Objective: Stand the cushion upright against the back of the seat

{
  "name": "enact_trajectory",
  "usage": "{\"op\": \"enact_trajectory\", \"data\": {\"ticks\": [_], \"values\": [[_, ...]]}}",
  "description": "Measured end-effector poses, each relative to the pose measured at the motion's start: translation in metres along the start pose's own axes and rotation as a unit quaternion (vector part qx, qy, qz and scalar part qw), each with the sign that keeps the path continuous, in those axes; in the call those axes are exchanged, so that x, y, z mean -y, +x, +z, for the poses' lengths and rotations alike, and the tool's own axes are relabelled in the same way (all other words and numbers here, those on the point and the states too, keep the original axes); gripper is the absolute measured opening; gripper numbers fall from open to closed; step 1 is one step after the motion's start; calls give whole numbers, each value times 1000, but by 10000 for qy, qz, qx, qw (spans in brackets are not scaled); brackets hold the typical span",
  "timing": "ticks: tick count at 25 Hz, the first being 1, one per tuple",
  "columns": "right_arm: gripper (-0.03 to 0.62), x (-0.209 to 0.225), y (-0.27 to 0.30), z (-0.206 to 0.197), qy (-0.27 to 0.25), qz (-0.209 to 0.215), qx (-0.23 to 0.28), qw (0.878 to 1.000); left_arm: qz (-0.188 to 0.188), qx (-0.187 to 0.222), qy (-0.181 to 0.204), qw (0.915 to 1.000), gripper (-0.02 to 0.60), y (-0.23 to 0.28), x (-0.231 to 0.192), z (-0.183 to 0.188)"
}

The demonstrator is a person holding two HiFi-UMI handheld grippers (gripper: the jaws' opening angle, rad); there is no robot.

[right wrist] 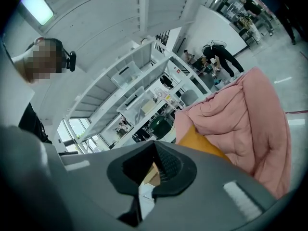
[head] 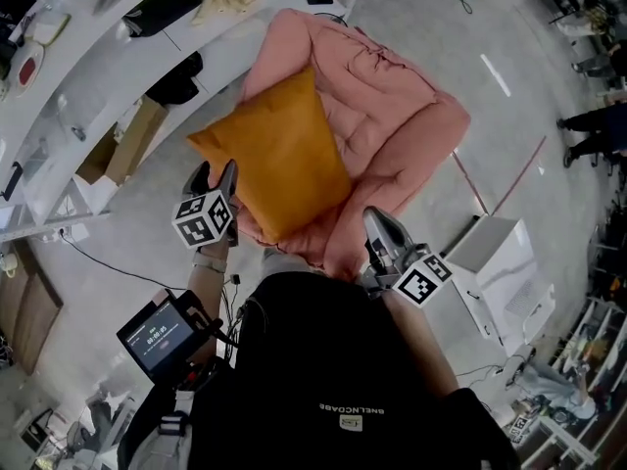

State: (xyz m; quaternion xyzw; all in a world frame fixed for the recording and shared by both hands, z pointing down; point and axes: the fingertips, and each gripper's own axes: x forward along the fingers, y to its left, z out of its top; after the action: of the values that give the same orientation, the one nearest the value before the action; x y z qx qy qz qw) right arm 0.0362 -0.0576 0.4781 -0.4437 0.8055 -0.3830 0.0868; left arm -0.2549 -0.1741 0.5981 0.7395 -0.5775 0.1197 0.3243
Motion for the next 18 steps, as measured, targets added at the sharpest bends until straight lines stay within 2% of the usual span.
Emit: {"op": "enact_trajectory", "data": {"ticks": [5,8,12,18], "values": [[-2,7,10,8,10,-295,27,9996,236,-311,-51,9992,295,37,-34,-2],[-2,12,9,11,11,-451,35,9990,529,-476,-49,9975,339,55,-55,-10],[-2,27,12,16,31,-674,81,9977,844,-653,-183,9941,357,85,-83,-18],[-2,39,9,24,69,-997,204,9948,950,-1065,-442,9888,381,121,-108,-38]]}}
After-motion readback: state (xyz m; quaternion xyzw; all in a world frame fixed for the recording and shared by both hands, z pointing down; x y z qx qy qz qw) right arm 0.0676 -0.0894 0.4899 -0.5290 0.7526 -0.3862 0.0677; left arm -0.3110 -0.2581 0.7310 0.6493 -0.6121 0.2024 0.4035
